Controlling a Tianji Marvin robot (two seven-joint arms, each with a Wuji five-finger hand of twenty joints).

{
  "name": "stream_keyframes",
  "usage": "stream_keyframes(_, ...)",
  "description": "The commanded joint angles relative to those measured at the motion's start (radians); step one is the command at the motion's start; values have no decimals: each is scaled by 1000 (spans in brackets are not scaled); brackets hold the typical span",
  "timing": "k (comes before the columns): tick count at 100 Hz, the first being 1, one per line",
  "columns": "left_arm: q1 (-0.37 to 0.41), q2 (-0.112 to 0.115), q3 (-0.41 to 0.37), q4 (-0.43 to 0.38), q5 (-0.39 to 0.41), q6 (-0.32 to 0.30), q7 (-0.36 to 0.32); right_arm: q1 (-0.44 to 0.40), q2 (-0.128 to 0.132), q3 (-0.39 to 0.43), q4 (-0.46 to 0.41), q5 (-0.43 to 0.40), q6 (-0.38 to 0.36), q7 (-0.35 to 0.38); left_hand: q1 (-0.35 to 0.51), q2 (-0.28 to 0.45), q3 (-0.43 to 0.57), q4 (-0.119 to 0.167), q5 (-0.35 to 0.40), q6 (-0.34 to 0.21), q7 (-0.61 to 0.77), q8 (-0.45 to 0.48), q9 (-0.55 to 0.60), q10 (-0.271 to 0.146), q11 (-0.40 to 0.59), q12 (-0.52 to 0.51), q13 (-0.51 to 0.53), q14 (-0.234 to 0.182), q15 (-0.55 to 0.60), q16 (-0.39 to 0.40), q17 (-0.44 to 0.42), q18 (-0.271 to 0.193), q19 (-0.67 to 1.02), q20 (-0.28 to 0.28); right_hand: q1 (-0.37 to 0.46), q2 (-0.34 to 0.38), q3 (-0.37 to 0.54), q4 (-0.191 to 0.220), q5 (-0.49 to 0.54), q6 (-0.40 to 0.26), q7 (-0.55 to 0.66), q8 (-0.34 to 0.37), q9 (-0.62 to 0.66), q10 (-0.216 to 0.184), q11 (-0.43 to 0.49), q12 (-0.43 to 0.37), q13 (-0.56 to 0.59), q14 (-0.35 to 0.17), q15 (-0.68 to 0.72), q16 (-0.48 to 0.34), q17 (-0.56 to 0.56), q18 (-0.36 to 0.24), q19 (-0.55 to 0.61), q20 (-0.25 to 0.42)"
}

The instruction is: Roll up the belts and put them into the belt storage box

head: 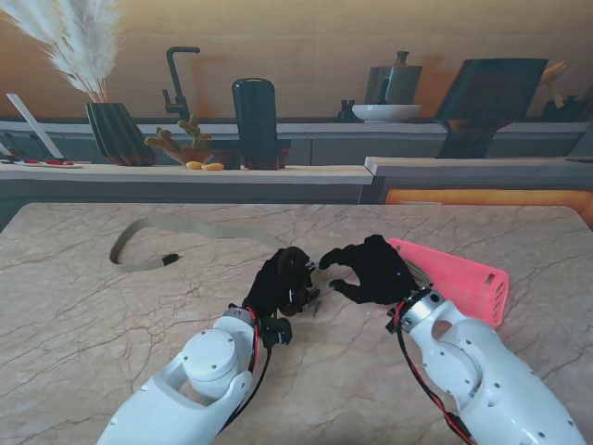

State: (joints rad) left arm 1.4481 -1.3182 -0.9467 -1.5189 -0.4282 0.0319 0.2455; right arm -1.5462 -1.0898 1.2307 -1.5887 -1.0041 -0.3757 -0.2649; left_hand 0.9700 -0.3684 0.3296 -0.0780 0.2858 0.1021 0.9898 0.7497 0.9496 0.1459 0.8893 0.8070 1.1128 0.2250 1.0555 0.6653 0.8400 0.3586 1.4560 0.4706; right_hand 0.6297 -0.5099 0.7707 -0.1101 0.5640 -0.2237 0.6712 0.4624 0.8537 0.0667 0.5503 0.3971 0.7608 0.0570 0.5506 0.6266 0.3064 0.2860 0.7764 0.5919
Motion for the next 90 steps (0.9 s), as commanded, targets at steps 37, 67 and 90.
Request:
stream_keyframes(37, -41, 15, 4, 50, -36, 50, -137, 12, 42, 45, -45, -48, -115, 155, -442, -202, 370, -29, 80, -18, -249, -175, 75, -48, 132, 70, 161, -127, 392, 99, 226, -71, 483, 13, -180, -107, -8, 34, -357, -24, -161, 27, -331, 18, -160, -46, -114, 1, -172, -62, -32, -41, -54, 38)
stream_keyframes(67, -61, 23, 18, 75, -23, 63, -191, 69, 49, 14, -40, -68, -138, 189, -610, -290, 411, -92, 21, -6, -397, -351, 49, -6, 100, 59, 161, -154, 428, 79, 232, -108, 515, 34, -181, -107, -29, 33, -443, -41, -183, 27, -422, 35, -185, -53, -125, 7, -194, -66, -31, -44, -66, 51)
stream_keyframes(90, -74, 34, 29, 88, 4, 66, -233, 131, 55, -42, -10, -72, -136, 231, -703, -297, 411, -116, -50, -4, -468, -408, 12, 22, 68, 48, 162, -178, 437, 69, 233, -121, 524, 29, -169, -121, -50, 30, -467, -12, -189, 26, -447, 41, -182, -54, -130, 5, -191, -62, -33, -46, -72, 60)
